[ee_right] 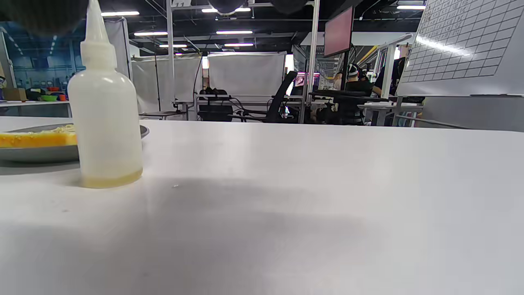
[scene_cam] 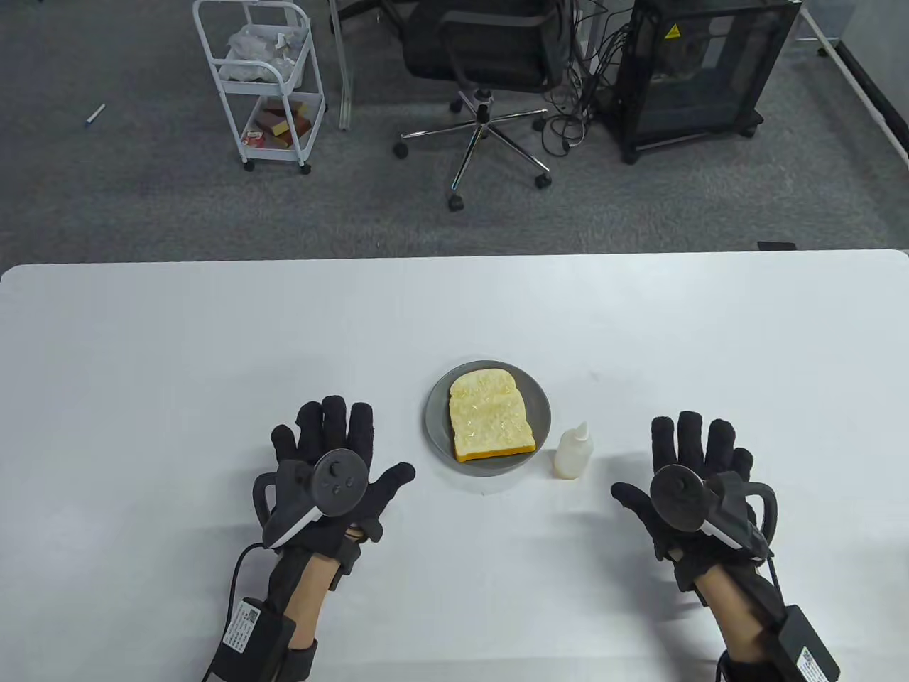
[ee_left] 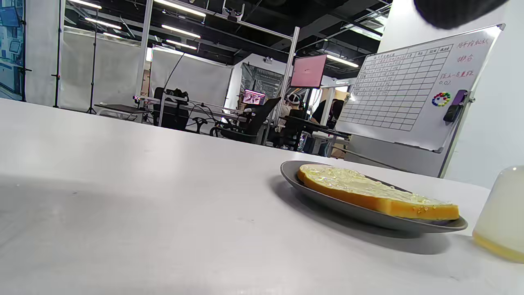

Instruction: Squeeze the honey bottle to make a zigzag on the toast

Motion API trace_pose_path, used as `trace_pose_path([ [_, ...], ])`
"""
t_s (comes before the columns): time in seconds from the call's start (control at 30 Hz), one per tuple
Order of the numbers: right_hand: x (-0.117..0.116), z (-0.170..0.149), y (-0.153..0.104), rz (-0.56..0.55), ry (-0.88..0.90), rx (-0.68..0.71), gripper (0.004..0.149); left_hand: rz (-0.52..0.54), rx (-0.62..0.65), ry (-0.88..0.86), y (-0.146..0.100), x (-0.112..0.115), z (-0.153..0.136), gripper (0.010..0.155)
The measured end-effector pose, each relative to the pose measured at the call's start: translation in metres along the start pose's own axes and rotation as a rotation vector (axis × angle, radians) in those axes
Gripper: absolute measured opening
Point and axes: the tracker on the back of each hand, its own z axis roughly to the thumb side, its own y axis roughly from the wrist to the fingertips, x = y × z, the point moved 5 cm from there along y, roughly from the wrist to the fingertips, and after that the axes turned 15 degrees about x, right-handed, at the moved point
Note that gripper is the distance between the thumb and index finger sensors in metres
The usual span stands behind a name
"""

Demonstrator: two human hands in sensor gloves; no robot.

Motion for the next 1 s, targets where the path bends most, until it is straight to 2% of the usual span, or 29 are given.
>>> trace_pose_path([
  [0.37, -0.004, 0.007, 0.008, -0.016, 0.093, 0.056, 0.101, -0.006, 0.003, 0.004, 0.0, 0.002, 0.002, 0.092],
  [0.5, -0.001, 0.004, 0.019, -0.188, 0.251, 0.111, 0.098, -0.006, 0.007, -0.006, 0.0, 0.003, 0.004, 0.092],
  [0.53, -0.003, 0.001, 0.025, -0.233, 0.353, 0.118, 0.098, -0.005, 0.008, -0.004, 0.001, 0.003, 0.004, 0.092],
  [0.6, -0.008, -0.004, 0.032, -0.259, 0.489, 0.092, 0.101, -0.01, 0.005, 0.008, 0.0, 0.004, 0.004, 0.092],
  [0.73, -0.017, -0.006, 0.048, -0.196, 0.711, -0.002, 0.107, -0.009, 0.005, -0.008, 0.001, 0.004, 0.005, 0.092],
  [0.8, -0.023, -0.006, 0.057, -0.143, 0.765, -0.044, 0.108, -0.01, 0.006, -0.01, 0.001, 0.005, 0.005, 0.091],
  [0.9, -0.033, -0.006, 0.067, -0.076, 0.67, -0.09, 0.109, -0.013, 0.004, -0.011, 0.0, 0.005, 0.005, 0.091],
  [1.0, -0.045, -0.003, 0.071, -0.049, 0.7, -0.114, 0.109, -0.004, 0.011, -0.014, 0.001, 0.003, 0.007, 0.091],
])
